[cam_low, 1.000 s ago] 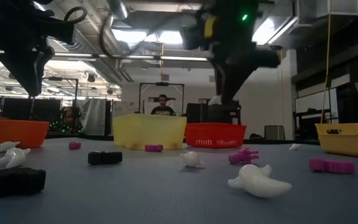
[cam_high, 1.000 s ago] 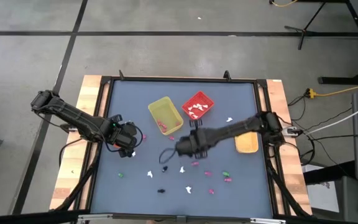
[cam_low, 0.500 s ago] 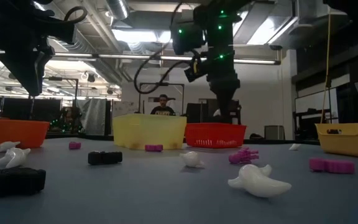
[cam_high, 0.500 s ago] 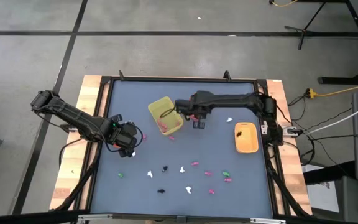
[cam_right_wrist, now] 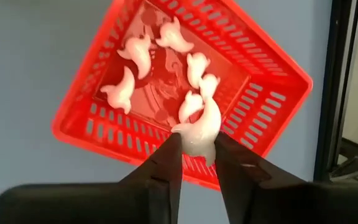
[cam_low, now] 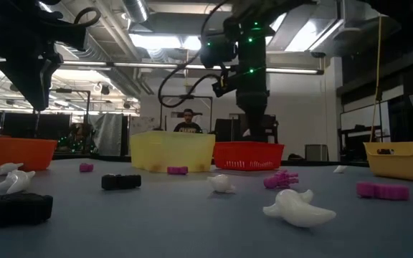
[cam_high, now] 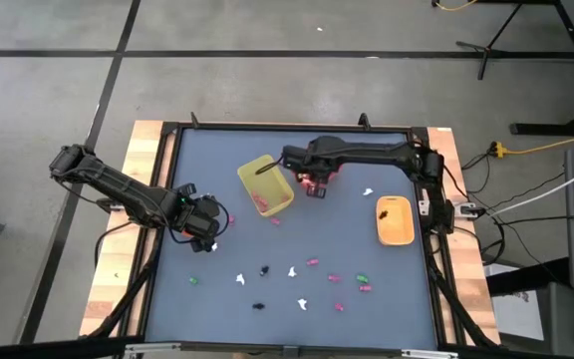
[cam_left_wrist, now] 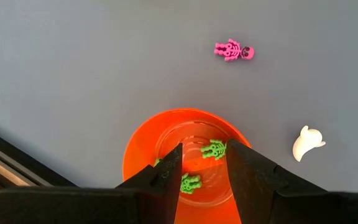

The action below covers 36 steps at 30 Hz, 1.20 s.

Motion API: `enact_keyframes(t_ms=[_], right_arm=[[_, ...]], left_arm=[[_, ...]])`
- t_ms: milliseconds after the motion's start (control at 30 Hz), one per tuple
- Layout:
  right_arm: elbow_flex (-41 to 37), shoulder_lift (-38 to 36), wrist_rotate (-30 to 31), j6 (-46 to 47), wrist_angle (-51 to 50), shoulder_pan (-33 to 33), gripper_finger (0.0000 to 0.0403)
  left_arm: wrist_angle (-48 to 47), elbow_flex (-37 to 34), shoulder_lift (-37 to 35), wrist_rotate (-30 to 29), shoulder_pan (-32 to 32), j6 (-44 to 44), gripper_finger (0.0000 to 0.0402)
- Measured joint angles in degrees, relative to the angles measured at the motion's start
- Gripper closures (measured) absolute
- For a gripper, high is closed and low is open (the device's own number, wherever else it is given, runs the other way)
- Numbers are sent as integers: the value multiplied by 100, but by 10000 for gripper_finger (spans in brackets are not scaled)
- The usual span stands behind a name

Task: Sort Halloween decoration
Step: Put the white ghost toy into the red bin

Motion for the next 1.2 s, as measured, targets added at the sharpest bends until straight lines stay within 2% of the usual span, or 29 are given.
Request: enact_keyframes(t_ms=[267, 433, 667, 833, 1033, 1200], right_arm=[[0, 0, 4, -113, 70, 0, 219], [0, 0, 2, -108, 40, 0, 185], [-1, -25, -6, -65, -156, 48, 178], [-4, -214, -9, -12, -651, 276, 178], [-4, -716, -4, 198, -992, 864, 178], [-4, -1260, 40, 339, -1000, 1511, 178]], left_arm=[[96, 0, 0, 7, 0, 2, 293], [422, 0, 0, 11, 1, 31, 293], [1304, 0, 0, 289, 1, 47, 293], [2452, 2, 3, 714, -1, 307, 277], [4037, 4, 315, 1093, -90, 789, 244], [4682, 4, 874, 1109, -482, 1341, 238]])
